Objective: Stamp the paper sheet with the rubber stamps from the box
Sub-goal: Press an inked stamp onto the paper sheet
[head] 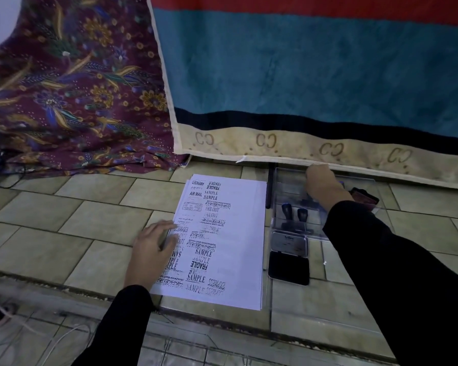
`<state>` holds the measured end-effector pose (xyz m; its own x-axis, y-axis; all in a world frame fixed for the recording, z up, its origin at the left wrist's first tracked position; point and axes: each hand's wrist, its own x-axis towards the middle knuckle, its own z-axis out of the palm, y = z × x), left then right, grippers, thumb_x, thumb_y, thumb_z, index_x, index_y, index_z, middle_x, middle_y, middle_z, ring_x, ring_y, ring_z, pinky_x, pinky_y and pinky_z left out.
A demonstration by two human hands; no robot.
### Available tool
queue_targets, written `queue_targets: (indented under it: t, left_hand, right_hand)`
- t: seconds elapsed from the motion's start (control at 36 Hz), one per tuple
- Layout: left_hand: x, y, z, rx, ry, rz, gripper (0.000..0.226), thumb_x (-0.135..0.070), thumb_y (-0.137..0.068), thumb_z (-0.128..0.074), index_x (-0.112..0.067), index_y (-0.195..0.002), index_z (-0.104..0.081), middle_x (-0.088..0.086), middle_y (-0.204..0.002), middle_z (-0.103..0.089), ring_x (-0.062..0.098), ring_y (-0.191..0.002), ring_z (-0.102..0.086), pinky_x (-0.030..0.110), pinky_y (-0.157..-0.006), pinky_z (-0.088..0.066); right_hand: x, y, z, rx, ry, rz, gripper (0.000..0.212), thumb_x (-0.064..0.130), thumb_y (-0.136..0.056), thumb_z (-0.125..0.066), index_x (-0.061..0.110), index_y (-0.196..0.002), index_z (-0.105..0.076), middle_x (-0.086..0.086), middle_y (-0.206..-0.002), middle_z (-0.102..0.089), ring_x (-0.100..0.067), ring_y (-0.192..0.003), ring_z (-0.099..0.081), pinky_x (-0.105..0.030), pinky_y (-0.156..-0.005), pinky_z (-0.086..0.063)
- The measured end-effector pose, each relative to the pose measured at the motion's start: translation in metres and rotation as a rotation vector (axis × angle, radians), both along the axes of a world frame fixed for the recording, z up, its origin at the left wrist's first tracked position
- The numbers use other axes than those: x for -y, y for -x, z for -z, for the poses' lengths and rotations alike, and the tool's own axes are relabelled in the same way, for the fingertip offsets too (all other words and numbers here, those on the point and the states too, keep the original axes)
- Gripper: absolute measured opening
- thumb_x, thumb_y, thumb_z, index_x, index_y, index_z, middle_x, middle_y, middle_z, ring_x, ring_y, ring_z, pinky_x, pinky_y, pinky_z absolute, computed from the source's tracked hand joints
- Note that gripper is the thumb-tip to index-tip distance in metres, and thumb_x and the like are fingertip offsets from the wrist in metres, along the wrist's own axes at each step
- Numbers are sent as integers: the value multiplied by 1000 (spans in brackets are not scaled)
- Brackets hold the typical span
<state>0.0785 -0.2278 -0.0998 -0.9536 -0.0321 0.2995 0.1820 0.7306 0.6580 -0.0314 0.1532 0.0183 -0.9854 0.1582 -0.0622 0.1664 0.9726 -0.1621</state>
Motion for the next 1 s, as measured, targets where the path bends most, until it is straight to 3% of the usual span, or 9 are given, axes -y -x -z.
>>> queue_targets:
  t: [0.11,0.31,0.39,0.5,0.61,0.75,0.81,0.89,1.0]
  left_hand:
    - [-2,-2,-3,-12,0,1,39,-46,-86,-51,-22,-110,-70,-14,-116,-63,11,-114,-54,45,-104,-42]
    - [-4,-4,-5,-28,12,-7,43,-47,-86,-50,-17,-110,-71,-10,-116,-64,11,-113,-54,44,-105,-42]
    - [-4,-4,-4,-24,-4,-5,40,-44,-86,-52,-18,-110,-70,-12,-115,-63,8,-113,-52,40,-105,-41]
    - [-3,-2,-2,-20,-11,1,31,-34,-87,-58,-18,-110,-70,-12,-116,-63,8,-112,-54,35,-105,-41]
    - [-3,-1,-2,-9,-16,2,31,-34,-87,-58,-17,-111,-70,-8,-117,-65,8,-113,-53,30,-104,-39]
    - [-2,-2,-2,12,-10,6,30,-33,-88,-58,-17,-111,-69,-10,-117,-63,13,-114,-55,32,-104,-39]
    - [-2,-3,-3,13,-9,8,30,-33,-88,-58,-17,-111,-69,-11,-116,-62,14,-115,-55,30,-103,-38]
    - [-2,-3,-3,13,-8,5,31,-33,-88,-57,-18,-112,-69,-11,-116,-62,15,-115,-55,35,-105,-40]
    - [-3,-4,-4,15,-14,4,31,-33,-88,-56,-18,-112,-69,-12,-117,-61,14,-115,-54,39,-106,-40]
  right_hand:
    - [6,3,6,19,-113,-47,18,-7,-89,-45,-7,-105,-54,-25,-112,-56,-38,-102,-56,-40,-80,-47]
    - [7,5,7,2,-166,-83,17,-6,-88,-48,-4,-103,-56,-23,-110,-58,-36,-100,-57,-38,-77,-46]
    - [5,6,5,-26,-83,-78,6,0,-85,-58,1,-92,-57,-23,-110,-57,-33,-91,-57,-34,-69,-45]
    - [-1,3,3,-113,86,-31,21,5,-78,-70,0,-96,-61,-23,-112,-51,-34,-86,-56,-35,-75,-51]
    - [-1,-20,-9,-347,274,2,24,4,-78,-66,4,-100,-56,-19,-100,-60,-32,-88,-57,-35,-70,-49]
    - [11,-75,-22,-611,412,-49,23,8,-78,-69,12,-98,-59,-6,-94,-60,-17,-77,-56,-21,-66,-43]
    - [20,-101,-22,-614,444,-95,21,9,-76,-73,12,-94,-62,-4,-92,-58,-13,-70,-57,-11,-66,-46]
    - [31,-140,-12,-536,490,-134,23,13,-75,-76,13,-95,-64,0,-92,-59,-8,-69,-59,-8,-66,-48]
    - [38,-179,10,-435,521,-181,26,13,-74,-76,18,-97,-64,2,-91,-62,-8,-75,-63,-25,-72,-56]
